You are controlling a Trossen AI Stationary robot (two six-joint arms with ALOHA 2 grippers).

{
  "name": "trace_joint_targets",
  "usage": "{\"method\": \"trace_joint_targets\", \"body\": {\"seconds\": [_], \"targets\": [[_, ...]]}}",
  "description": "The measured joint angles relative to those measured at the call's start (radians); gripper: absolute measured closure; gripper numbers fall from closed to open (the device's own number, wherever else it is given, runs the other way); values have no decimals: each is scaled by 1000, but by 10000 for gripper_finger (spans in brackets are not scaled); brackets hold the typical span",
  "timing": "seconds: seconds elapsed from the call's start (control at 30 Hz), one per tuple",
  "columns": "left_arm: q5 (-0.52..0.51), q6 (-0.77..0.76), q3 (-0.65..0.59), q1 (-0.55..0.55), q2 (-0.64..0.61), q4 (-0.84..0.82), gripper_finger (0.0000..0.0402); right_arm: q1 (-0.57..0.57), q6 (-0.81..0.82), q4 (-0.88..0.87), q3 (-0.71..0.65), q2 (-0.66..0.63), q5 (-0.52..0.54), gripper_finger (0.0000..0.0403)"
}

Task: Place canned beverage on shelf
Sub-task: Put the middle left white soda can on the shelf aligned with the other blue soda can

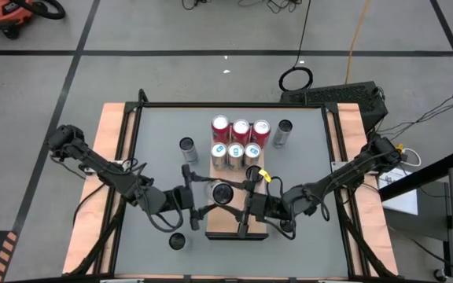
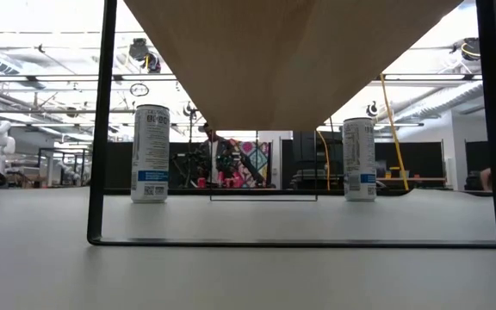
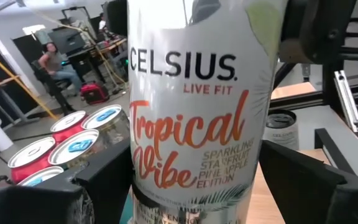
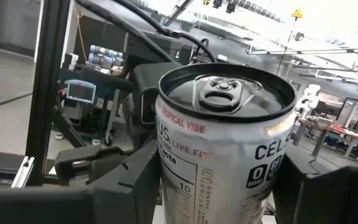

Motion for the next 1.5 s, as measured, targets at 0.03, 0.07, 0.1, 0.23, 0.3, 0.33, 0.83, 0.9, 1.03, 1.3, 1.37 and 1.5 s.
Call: {"method": "trace_joint_targets", "body": {"seconds": [0.03, 0.07, 0.1, 0.23, 0.3, 0.33, 0.83, 0.9, 1.03, 1.3, 1.37, 1.5], "targets": [[2, 0, 0, 0, 0, -1, 73, 0, 0, -5, 0, 0, -1, 219], [6, 0, 0, 0, 0, -1, 73, 0, 0, -10, 0, 0, -1, 219], [14, 0, 0, 0, -1, -3, 73, 2, 4, -15, 0, 0, -1, 220], [61, -1, 0, 0, -2, -5, 73, 6, 10, -37, 0, 0, -4, 221], [86, -1, 0, 1, -2, -6, 73, 10, 23, -53, 0, -1, -6, 221], [102, 0, -1, 3, -2, -7, 73, 11, 29, -64, 0, -1, -8, 221], [381, -30, -1, 92, -4, -14, 76, 10, 60, -206, 0, -1, -46, 221], [396, -40, -1, 100, -4, -24, 86, 10, 62, -225, 0, -1, -46, 220], [418, -44, -1, 110, -4, -41, 125, 10, 78, -241, 0, -1, -49, 218], [416, -45, 0, 109, -4, -57, 165, 10, 68, -242, 0, -1, -46, 216], [416, -45, 0, 109, -4, -58, 161, 10, 68, -241, 0, -1, -41, 215], [415, -47, 0, 109, -4, -62, 157, 15, 62, -246, 0, 0, -24, 195]]}}
